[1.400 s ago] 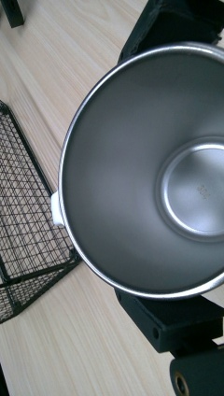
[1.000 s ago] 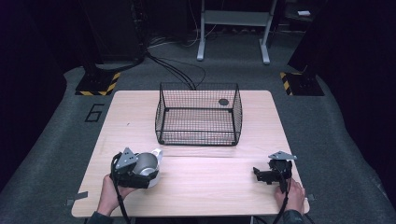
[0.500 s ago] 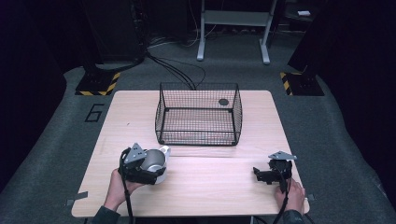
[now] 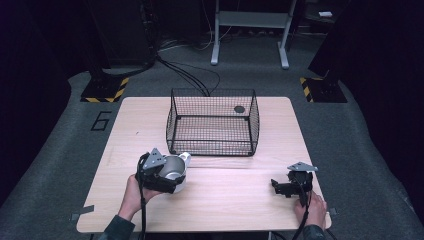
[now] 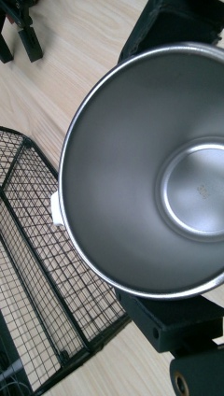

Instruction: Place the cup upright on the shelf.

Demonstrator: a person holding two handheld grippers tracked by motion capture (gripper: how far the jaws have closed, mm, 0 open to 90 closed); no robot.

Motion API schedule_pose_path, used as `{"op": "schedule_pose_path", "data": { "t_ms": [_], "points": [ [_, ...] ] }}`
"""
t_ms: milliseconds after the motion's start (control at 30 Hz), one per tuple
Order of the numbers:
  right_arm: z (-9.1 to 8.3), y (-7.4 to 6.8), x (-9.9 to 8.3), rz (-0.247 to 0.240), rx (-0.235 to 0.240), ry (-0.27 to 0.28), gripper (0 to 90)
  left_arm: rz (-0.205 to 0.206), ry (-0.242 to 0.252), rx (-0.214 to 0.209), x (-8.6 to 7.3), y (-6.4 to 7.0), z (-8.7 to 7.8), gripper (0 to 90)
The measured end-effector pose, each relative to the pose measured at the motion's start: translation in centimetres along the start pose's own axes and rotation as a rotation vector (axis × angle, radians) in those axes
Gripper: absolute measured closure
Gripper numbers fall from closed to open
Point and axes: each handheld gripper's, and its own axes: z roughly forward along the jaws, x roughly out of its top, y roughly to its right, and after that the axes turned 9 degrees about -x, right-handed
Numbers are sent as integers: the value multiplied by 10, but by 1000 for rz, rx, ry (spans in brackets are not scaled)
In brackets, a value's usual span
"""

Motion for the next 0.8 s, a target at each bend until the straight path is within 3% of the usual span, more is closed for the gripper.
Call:
{"op": "schedule_pose_path", "data": {
  "t_ms": [800],
  "points": [
    [0,0,0,-1,1,0,0,49,27,-55,37,0,20,61]
  ]
}}
